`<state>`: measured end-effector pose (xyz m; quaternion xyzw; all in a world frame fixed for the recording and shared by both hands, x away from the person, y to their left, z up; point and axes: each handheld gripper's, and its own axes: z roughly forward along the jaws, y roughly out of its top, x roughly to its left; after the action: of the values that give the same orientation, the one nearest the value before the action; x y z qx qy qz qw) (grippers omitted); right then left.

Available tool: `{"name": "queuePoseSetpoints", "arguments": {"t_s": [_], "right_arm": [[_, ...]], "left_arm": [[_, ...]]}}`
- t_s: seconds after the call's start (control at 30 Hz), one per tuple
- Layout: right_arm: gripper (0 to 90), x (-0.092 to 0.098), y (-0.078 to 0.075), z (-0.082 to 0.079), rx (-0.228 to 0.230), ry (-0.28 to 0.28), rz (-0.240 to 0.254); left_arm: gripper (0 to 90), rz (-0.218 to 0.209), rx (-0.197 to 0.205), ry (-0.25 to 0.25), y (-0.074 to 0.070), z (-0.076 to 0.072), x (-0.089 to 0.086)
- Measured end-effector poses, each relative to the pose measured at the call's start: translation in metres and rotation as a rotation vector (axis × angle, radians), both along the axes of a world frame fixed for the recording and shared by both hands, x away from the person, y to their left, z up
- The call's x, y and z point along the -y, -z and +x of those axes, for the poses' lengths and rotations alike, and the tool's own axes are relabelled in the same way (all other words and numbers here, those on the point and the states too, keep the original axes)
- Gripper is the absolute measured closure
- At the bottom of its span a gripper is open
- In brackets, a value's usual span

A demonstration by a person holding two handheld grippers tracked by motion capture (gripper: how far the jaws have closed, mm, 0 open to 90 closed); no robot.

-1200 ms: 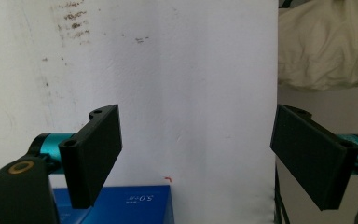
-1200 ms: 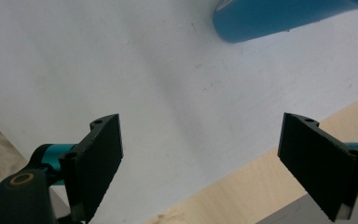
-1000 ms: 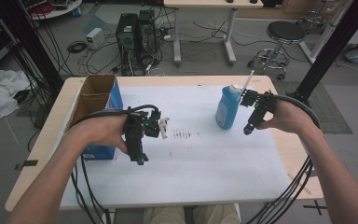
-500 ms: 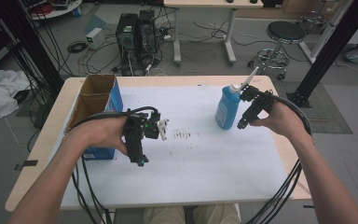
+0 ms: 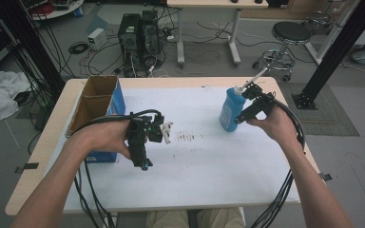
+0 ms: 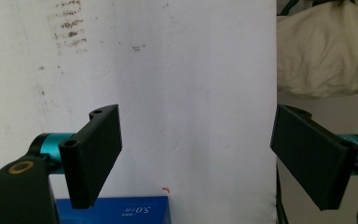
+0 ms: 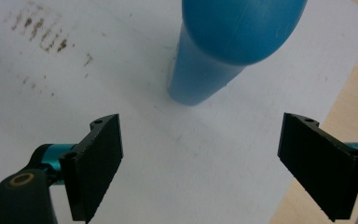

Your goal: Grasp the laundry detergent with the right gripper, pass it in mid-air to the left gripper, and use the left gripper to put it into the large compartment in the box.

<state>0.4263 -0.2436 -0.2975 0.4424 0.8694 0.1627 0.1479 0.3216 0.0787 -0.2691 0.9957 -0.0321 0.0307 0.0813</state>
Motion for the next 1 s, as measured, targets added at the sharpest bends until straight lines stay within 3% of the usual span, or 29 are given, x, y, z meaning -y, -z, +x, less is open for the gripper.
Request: {"name": "queuePoseSetpoints", "arguments": {"t_s": [0.77, 1.0], "right_arm": [[13.1, -0.011, 0.034, 0.016, 0.201, 0.110, 0.124], [13.2, -0.011, 0.038, 0.019, 0.232, 0.137, 0.168]], "left_arm": [[16.6, -0.022, -0.014, -0.025, 0.009, 0.001, -0.009], [16.6, -0.024, -0.015, -0.028, 0.010, 0.000, -0.012]]}}
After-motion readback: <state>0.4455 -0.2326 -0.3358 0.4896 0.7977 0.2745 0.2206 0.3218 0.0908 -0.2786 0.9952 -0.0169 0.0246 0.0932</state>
